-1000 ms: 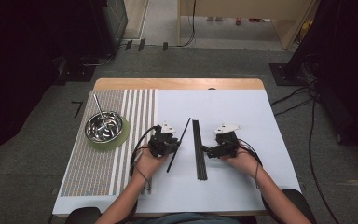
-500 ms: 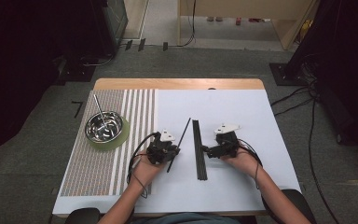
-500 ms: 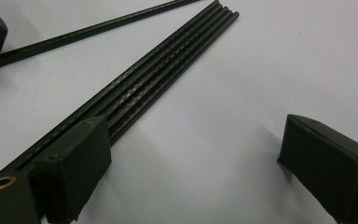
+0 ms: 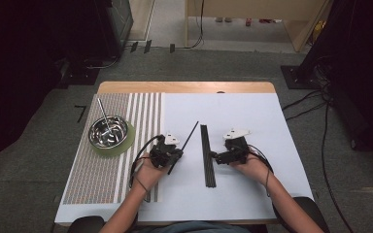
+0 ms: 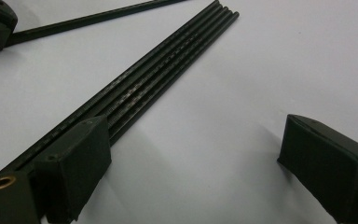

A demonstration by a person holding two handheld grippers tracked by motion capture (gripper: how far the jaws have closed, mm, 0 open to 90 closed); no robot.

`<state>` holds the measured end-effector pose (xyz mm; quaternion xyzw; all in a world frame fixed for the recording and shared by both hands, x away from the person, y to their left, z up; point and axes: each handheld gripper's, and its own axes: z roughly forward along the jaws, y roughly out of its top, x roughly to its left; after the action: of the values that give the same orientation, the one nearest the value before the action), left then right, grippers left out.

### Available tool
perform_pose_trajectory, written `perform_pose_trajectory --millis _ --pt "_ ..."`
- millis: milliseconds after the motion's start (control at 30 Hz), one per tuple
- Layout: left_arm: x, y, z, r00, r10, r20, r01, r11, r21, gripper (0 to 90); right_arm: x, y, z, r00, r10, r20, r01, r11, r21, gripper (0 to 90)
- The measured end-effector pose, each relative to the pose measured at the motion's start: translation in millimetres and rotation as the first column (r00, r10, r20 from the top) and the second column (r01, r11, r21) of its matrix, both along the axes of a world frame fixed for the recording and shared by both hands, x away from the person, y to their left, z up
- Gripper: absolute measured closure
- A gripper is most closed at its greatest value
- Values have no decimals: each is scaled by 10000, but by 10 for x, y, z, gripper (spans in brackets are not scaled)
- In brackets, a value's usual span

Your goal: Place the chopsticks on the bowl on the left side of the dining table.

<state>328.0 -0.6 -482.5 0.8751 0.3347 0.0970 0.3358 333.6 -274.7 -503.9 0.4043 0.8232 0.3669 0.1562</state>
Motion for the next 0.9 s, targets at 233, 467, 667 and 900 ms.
perform_pose_trajectory --millis 233,467,667,900 --pt "121 129 -4 9989 412 -222 -418 9988 -272 838 0 0 0 10000 1 3 -1 10000 -3 83" --pt "175 144 -17 9981 514 -328 -530 9974 -492 838 0 0 0 10000 0 3 0 10000 -5 83" --pt "167 115 -20 9970 733 -251 -742 9965 -385 842 0 1 0 10000 4 3 -4 10000 -23 83" --pt "172 82 -10 9960 852 -251 -860 9956 -362 873 0 1 0 10000 2 6 -1 10000 -20 83"
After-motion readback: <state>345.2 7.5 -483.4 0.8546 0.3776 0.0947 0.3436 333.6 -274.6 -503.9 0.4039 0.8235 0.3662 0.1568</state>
